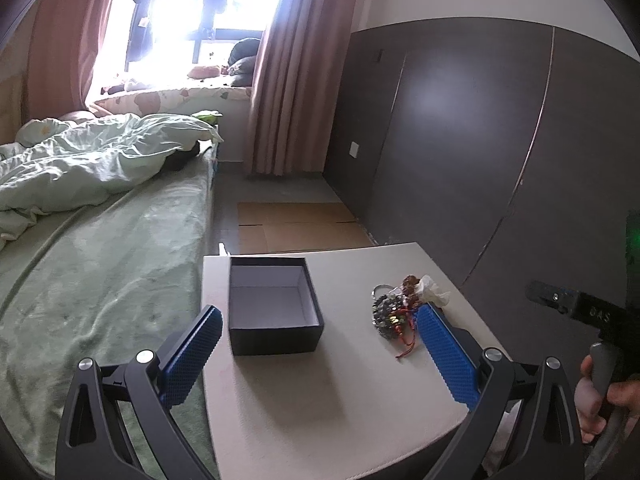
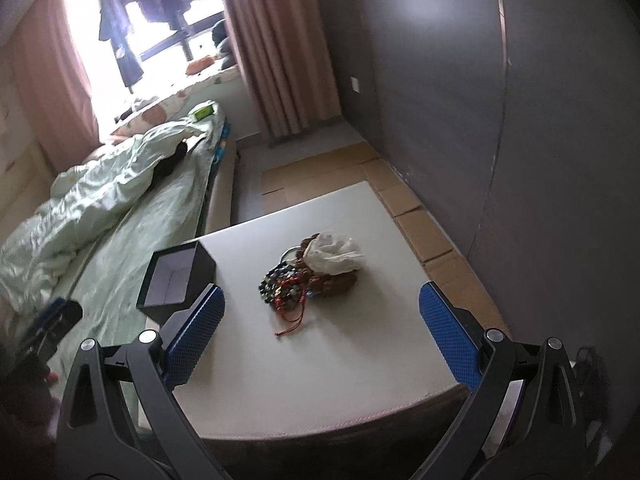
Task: Organize jewelry
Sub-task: 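Reach the left tool to the brown bead bracelet while the right tool grasps the white cloth, then close the left tool on the brown bead bracelet and lift it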
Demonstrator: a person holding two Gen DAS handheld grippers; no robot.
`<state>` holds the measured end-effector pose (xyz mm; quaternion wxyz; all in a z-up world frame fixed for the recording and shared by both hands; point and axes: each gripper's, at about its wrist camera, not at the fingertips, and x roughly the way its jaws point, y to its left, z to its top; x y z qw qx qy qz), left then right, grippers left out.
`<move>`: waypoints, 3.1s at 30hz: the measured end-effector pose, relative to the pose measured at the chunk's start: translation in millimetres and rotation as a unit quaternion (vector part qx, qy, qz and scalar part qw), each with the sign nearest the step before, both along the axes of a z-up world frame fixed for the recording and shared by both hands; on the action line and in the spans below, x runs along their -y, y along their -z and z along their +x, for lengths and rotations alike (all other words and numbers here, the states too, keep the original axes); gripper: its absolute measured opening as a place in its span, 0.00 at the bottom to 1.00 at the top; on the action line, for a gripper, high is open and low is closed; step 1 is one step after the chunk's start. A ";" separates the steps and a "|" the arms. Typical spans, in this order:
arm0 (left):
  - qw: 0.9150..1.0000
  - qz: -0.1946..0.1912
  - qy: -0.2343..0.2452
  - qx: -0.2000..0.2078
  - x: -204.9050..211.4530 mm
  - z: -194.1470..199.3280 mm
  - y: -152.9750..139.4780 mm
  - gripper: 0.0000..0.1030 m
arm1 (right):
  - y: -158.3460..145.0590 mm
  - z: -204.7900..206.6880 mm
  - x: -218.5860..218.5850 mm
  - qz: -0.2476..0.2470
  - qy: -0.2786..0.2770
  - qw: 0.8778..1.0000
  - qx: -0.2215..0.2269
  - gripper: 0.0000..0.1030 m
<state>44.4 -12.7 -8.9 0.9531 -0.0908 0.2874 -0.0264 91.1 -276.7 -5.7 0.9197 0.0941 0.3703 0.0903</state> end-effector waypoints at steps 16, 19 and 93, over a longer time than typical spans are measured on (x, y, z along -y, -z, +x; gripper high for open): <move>0.995 -0.027 0.048 -0.084 35.8 86.5 19.4 0.70 | 50.0 71.2 58.9 0.171 0.033 0.981 -0.085 0.76; 0.993 -0.029 0.059 -0.098 42.7 107.2 21.0 0.63 | 63.8 88.1 58.9 0.186 0.034 0.975 -0.113 0.72; 0.967 -0.062 0.142 -0.202 128.3 230.0 137.1 0.15 | 83.9 144.0 60.2 0.225 0.077 0.963 -0.125 0.03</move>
